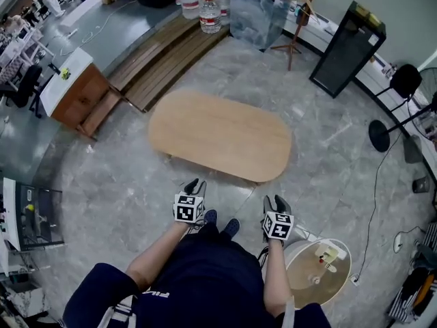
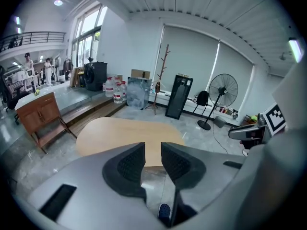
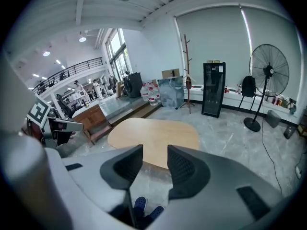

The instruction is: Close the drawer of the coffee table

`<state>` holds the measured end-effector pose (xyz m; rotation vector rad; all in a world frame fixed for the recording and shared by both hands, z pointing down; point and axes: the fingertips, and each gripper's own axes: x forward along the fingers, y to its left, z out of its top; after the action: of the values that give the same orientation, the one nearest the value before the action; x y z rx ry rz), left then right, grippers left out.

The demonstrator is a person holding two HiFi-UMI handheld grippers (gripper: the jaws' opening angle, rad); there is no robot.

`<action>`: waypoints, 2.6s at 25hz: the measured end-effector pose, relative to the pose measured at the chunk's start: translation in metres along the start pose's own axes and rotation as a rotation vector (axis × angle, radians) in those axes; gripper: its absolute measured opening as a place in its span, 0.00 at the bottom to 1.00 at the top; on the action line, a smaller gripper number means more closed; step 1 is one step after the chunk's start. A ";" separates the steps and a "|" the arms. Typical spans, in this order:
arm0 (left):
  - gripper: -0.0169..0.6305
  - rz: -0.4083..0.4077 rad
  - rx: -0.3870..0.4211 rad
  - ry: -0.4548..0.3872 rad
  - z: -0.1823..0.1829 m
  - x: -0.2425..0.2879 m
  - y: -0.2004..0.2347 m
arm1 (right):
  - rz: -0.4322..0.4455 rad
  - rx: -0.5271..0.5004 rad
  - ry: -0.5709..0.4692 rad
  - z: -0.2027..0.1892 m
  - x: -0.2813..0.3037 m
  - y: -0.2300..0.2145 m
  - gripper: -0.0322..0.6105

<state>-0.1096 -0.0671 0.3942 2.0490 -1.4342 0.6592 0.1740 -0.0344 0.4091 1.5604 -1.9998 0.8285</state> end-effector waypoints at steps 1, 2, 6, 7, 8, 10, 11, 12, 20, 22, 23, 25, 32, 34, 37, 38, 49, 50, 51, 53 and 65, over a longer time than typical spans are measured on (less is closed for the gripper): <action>0.19 -0.003 -0.003 -0.008 0.003 -0.005 0.001 | 0.001 -0.002 -0.014 0.005 -0.005 0.003 0.31; 0.19 -0.006 -0.004 -0.017 0.005 -0.010 0.001 | 0.002 -0.003 -0.028 0.009 -0.011 0.005 0.32; 0.19 -0.015 -0.009 -0.054 0.014 -0.025 0.003 | 0.007 0.002 -0.084 0.023 -0.030 0.013 0.31; 0.19 -0.015 -0.009 -0.067 0.018 -0.028 0.003 | 0.007 -0.003 -0.102 0.027 -0.034 0.014 0.31; 0.19 -0.016 -0.008 -0.082 0.023 -0.031 0.002 | 0.005 -0.010 -0.122 0.032 -0.039 0.014 0.31; 0.19 -0.021 -0.008 -0.111 0.033 -0.036 -0.001 | 0.000 -0.023 -0.161 0.041 -0.048 0.016 0.31; 0.19 -0.025 -0.006 -0.126 0.038 -0.040 -0.003 | -0.001 -0.028 -0.182 0.045 -0.053 0.018 0.31; 0.19 -0.030 -0.002 -0.142 0.044 -0.044 -0.005 | 0.000 -0.034 -0.203 0.050 -0.058 0.020 0.31; 0.19 -0.070 0.000 -0.296 0.100 -0.084 -0.012 | 0.021 -0.058 -0.351 0.099 -0.093 0.048 0.30; 0.19 -0.081 0.044 -0.330 0.113 -0.090 -0.015 | 0.025 -0.084 -0.381 0.111 -0.099 0.055 0.30; 0.19 -0.086 0.064 -0.346 0.118 -0.093 -0.016 | 0.023 -0.096 -0.394 0.116 -0.101 0.056 0.30; 0.19 -0.095 0.091 -0.379 0.126 -0.099 -0.018 | 0.016 -0.111 -0.421 0.125 -0.108 0.058 0.30; 0.19 -0.114 0.147 -0.523 0.163 -0.131 -0.022 | 0.001 -0.155 -0.535 0.159 -0.135 0.064 0.27; 0.17 -0.109 0.159 -0.541 0.169 -0.135 -0.023 | -0.017 -0.162 -0.566 0.166 -0.140 0.065 0.24; 0.12 -0.108 0.156 -0.536 0.173 -0.133 -0.021 | -0.039 -0.159 -0.600 0.173 -0.143 0.067 0.17; 0.11 -0.104 0.151 -0.537 0.173 -0.133 -0.019 | -0.044 -0.162 -0.607 0.174 -0.144 0.068 0.15; 0.06 -0.111 0.165 -0.561 0.180 -0.136 -0.023 | -0.023 -0.164 -0.631 0.187 -0.151 0.068 0.09; 0.06 -0.112 0.166 -0.562 0.181 -0.136 -0.024 | -0.019 -0.169 -0.632 0.188 -0.151 0.069 0.09; 0.06 -0.113 0.167 -0.563 0.181 -0.136 -0.024 | -0.015 -0.174 -0.632 0.189 -0.151 0.070 0.09; 0.06 -0.116 0.170 -0.562 0.182 -0.135 -0.026 | -0.011 -0.185 -0.632 0.191 -0.151 0.073 0.09; 0.06 -0.118 0.187 -0.557 0.185 -0.133 -0.028 | -0.017 -0.209 -0.615 0.198 -0.151 0.072 0.09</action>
<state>-0.1097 -0.0945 0.1665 2.5771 -1.5683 0.1766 0.1416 -0.0579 0.1532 1.8500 -2.3793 0.1131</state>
